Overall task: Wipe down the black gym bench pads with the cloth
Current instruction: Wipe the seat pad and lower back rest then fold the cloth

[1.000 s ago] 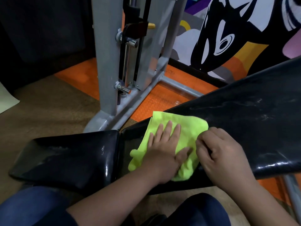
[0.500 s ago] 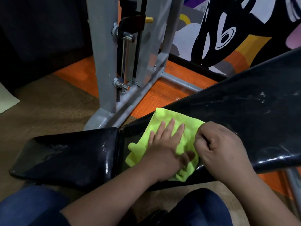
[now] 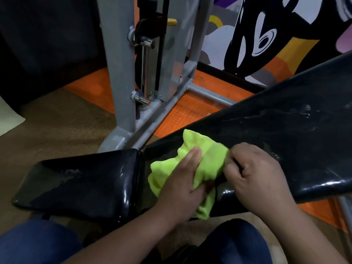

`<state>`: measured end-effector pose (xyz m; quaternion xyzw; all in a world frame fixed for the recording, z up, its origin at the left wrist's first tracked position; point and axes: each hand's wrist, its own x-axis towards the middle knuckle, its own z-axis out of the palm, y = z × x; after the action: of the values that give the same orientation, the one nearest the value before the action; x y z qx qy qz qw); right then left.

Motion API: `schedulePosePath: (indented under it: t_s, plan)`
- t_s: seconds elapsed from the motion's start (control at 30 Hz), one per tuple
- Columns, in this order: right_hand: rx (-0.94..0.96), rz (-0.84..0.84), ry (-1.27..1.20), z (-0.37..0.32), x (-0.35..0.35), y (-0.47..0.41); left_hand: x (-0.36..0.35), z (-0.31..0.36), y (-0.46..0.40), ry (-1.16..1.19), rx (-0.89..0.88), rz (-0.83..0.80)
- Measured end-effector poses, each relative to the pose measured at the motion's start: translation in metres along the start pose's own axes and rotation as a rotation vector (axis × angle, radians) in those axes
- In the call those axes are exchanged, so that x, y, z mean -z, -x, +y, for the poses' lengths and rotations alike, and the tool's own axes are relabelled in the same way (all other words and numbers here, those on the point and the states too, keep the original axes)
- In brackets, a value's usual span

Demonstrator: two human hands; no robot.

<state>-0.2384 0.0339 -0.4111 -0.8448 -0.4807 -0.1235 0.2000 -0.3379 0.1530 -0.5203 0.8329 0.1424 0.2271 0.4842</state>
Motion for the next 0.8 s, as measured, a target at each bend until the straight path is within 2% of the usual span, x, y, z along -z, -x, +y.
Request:
schedulePosePath:
  t_s: [0.07, 0.13, 0.2, 0.27, 0.33, 0.43, 0.53, 0.57, 0.7, 0.8]
  plan:
    - [0.004, 0.007, 0.004, 0.000, 0.000, -0.001, 0.004, -0.009, -0.008, -0.071, 0.032, 0.005]
    - [0.000, 0.019, 0.012, -0.001, -0.001, -0.003, 0.002, -0.003, -0.021, -0.217, 0.092, 0.090]
    - [0.005, 0.021, 0.015, 0.000, -0.001, -0.002, -0.007, 0.005, -0.016, -0.272, -0.007, 0.148]
    - [0.019, 0.010, 0.000, 0.001, -0.001, -0.001, -0.008, 0.002, 0.000, -0.242, -0.167, 0.117]
    - [0.025, -0.002, -0.006, 0.000, 0.000, -0.001, 0.001, -0.005, -0.005, -0.236, -0.144, 0.096]
    - [0.004, -0.002, 0.008, -0.002, 0.000, -0.004, -0.001, 0.008, -0.022, -0.280, -0.036, 0.188]
    - [-0.001, -0.009, -0.008, -0.002, 0.000, -0.002, -0.009, 0.011, -0.004, -0.256, -0.204, 0.098]
    - [0.004, -0.015, -0.012, -0.002, 0.000, -0.001, -0.006, 0.006, -0.002, -0.255, -0.212, 0.079]
    - [-0.018, -0.016, -0.002, -0.003, 0.000, -0.003, -0.005, 0.010, -0.014, -0.292, -0.043, 0.193]
    - [-0.028, -0.041, -0.025, -0.003, 0.000, 0.000, -0.012, 0.004, 0.019, -0.330, -0.223, 0.109]
